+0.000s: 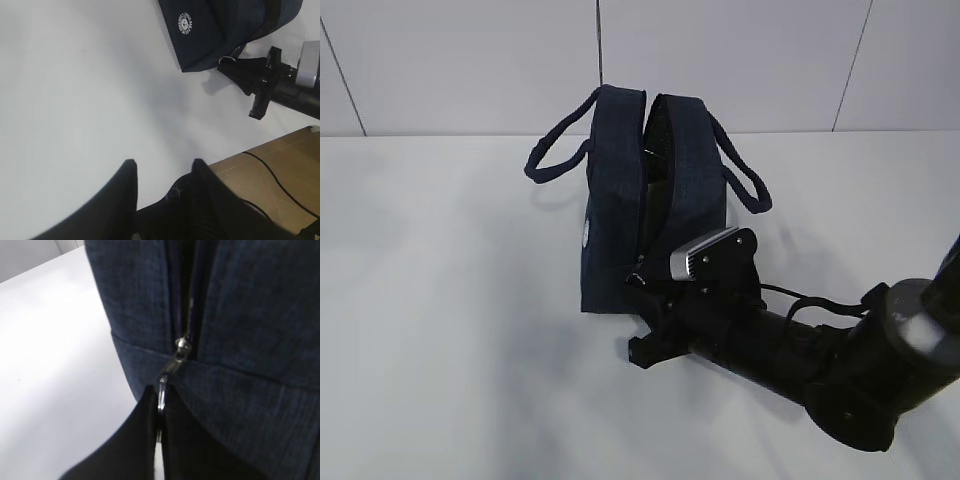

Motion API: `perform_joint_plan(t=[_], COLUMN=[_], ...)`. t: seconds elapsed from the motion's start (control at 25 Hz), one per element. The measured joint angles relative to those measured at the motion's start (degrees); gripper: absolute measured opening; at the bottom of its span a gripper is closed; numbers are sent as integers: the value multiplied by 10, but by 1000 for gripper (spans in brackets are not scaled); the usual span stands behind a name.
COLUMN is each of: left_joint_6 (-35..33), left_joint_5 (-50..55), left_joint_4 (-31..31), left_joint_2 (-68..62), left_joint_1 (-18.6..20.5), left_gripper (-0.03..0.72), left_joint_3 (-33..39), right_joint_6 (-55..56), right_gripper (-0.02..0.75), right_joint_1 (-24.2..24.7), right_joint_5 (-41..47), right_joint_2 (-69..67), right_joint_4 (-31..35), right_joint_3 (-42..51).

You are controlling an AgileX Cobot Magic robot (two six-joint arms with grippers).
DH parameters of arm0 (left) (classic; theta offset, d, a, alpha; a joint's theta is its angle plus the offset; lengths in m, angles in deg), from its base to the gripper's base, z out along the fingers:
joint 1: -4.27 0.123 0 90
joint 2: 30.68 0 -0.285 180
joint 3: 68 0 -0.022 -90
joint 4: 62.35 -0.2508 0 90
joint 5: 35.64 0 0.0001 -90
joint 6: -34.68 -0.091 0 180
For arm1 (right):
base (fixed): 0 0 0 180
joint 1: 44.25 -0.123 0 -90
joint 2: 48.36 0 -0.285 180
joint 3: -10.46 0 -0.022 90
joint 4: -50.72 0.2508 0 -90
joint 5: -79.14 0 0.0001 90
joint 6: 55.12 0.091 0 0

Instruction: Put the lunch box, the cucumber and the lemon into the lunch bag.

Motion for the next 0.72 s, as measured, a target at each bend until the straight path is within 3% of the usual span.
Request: perform_joint_plan(t=[0.72], left_joint_6=[-28], left_joint_5=[0], left_joint_4=[24], left_joint_2=[-57], left_joint_1=[0], left_gripper=[239], left_joint_3=[0], right_joint_6=[2], right_gripper=[0], right_joint_1=[0], right_joint_5=[34], right_joint_2=[97], right_joint_4=[6], right_joint_3=[35])
